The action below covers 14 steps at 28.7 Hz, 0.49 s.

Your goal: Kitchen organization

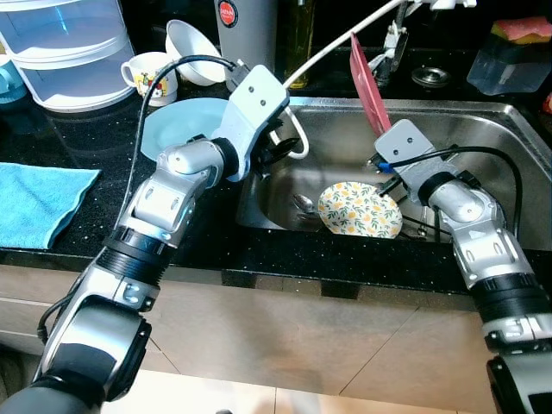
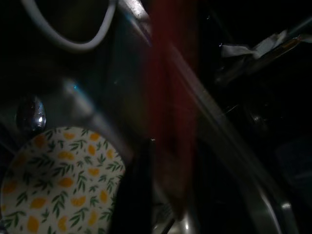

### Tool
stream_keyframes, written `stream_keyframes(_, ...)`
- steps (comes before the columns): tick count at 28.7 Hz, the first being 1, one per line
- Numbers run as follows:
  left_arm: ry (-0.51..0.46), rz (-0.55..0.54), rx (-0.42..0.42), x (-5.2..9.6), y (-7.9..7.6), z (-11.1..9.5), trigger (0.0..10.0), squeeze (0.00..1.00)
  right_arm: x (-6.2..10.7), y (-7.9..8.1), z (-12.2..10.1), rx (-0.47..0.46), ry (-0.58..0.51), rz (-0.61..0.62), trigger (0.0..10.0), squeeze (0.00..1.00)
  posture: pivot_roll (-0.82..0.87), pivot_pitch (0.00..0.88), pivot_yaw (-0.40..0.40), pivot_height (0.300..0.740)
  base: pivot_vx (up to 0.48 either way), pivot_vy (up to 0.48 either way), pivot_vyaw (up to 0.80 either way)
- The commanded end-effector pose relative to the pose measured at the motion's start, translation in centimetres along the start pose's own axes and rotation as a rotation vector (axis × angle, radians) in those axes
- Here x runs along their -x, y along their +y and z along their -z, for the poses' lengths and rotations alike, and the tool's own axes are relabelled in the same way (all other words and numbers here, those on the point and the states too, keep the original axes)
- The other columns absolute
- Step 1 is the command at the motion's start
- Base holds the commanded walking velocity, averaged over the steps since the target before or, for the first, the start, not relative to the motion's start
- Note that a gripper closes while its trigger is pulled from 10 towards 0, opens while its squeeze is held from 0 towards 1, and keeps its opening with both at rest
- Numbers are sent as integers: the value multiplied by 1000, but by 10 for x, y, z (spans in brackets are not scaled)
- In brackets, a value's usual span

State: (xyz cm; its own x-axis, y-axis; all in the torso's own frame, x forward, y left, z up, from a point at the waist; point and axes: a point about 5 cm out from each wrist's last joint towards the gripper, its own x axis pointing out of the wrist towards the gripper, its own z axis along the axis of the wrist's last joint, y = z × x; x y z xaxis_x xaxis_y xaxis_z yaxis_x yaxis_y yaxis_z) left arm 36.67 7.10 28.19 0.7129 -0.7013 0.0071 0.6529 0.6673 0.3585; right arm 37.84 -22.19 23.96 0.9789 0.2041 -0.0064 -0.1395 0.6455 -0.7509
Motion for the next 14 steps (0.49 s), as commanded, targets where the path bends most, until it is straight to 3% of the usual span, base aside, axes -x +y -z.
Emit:
stream_keyframes(1, -3, -13, 35, 0, -1, -2, 10000, 0, -4, 1, 7, -72, 56, -13, 10000, 1000, 24, 125, 44, 740, 0, 0, 0)
stream_keyframes(2, -9, -25, 55, 0, -1, -4, 10000, 0, -6, 0, 12, -164, 88, -1, 10000, 1000, 26, 125, 41, 740, 0, 0, 0)
stream_keyframes(3, -9, -25, 55, 0, -1, -4, 10000, 0, -6, 0, 12, -164, 88, -1, 10000, 1000, 26, 125, 41, 740, 0, 0, 0)
stream_keyframes(5, -38, -43, 92, 0, -1, -10, 10000, 0, -6, 1, 20, -247, 129, 12, 10000, 1000, 29, 128, 38, 740, 0, 0, 0)
stream_keyframes(10, -49, -53, 122, 1, -2, -13, 10000, 0, -6, 2, 21, -255, 125, 25, 10000, 1000, 29, 128, 38, 740, 0, 0, 0)
stream_keyframes(12, -61, -77, 150, 1, -2, -15, 10000, 0, -5, -11, 3, -260, 8, 109, 10000, 1000, 27, 131, 39, 740, 0, 0, 0)
stream_keyframes(13, -78, -91, 172, 1, -2, -18, 10000, 0, -3, -24, -12, -299, -86, 184, 10000, 0, 27, 133, 40, 740, 0, 0, 0)
stream_keyframes(14, -78, -91, 172, 1, -2, -18, 10000, 0, -3, -24, -12, -299, -86, 184, 10000, 0, 27, 133, 40, 740, 0, 0, 0)
